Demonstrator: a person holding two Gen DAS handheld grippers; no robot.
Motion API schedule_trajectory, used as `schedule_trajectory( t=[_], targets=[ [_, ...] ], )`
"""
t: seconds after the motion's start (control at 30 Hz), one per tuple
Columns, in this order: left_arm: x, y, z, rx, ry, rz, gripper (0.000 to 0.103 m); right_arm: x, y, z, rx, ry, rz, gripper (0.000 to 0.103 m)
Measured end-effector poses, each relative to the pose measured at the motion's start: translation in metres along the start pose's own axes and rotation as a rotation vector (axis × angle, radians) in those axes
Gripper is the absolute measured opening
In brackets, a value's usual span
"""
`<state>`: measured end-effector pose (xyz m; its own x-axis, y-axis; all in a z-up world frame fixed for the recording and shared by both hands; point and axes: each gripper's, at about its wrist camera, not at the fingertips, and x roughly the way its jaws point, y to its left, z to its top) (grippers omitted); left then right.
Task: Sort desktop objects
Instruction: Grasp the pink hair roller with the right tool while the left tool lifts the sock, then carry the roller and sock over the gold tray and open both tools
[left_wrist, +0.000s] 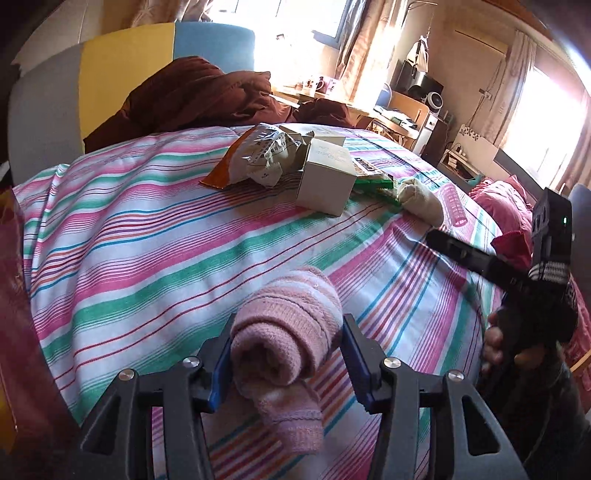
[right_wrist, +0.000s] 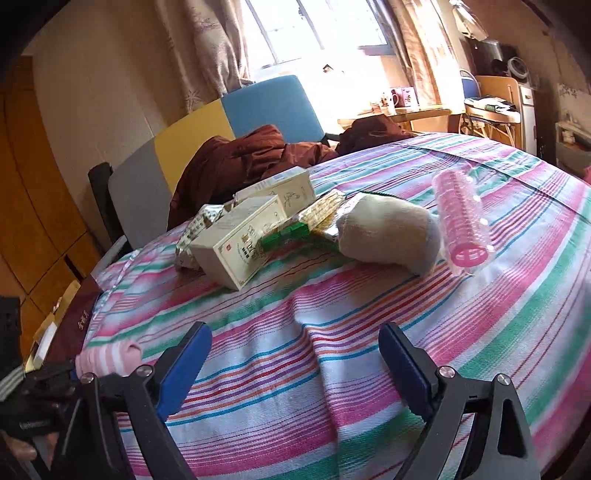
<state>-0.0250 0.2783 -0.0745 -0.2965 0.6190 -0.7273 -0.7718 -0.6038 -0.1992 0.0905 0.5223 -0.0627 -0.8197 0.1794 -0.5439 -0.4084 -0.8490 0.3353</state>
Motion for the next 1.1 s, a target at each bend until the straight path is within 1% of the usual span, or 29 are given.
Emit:
schedule_trajectory(
  t=[0.13, 0.23, 0.3, 0.33, 0.4, 0.5, 0.6, 0.67, 0.73, 0.93, 1.0, 1.1],
  targets=[
    [-0.001, 0.002, -0.005, 0.012, -0.031, -0.004, 0.053, -0.030, -0.019, 0.022, 0.048, -0.087, -0.074, 0.093],
    [0.002, 0.000, -0.005, 0.017, -0.047, -0.002, 0.054, -0.037, -0.037, 0.042, 0.081, -0.111, -0.173, 0.092],
    [0.002, 0.000, -0.006, 0.023, -0.049, -0.003, 0.054, -0.035, -0.048, 0.054, 0.093, -0.107, -0.247, 0.083],
    [0.003, 0.001, -0.006, 0.018, -0.050, -0.011, 0.054, -0.031, -0.054, 0.059, 0.101, -0.090, -0.270, 0.077],
    [0.003, 0.004, -0.007, 0.011, -0.056, -0.047, 0.061, -0.021, -0.062, 0.062, 0.127, -0.062, -0.263, 0.076],
    [0.000, 0.009, -0.009, -0.025, -0.063, -0.084, 0.061, -0.006, -0.074, 0.066, 0.166, -0.021, -0.253, 0.071],
    [0.000, 0.015, -0.008, -0.061, -0.069, -0.118, 0.061, 0.009, -0.085, 0.070, 0.203, 0.019, -0.245, 0.062],
    [0.000, 0.015, -0.008, -0.070, -0.071, -0.122, 0.061, 0.014, -0.086, 0.070, 0.203, 0.035, -0.247, 0.044],
    [0.001, 0.014, -0.008, -0.071, -0.073, -0.120, 0.061, 0.017, -0.087, 0.068, 0.212, 0.049, -0.240, 0.035],
    [0.001, 0.008, -0.010, -0.055, -0.080, -0.091, 0.061, 0.000, -0.079, 0.062, 0.205, 0.019, -0.229, 0.034],
    [0.001, 0.008, -0.011, -0.055, -0.083, -0.074, 0.054, -0.010, -0.076, 0.061, 0.198, 0.004, -0.223, 0.034],
    [0.000, 0.008, -0.011, -0.057, -0.088, -0.061, 0.052, -0.025, -0.066, 0.057, 0.180, -0.007, -0.202, 0.034]
  ],
)
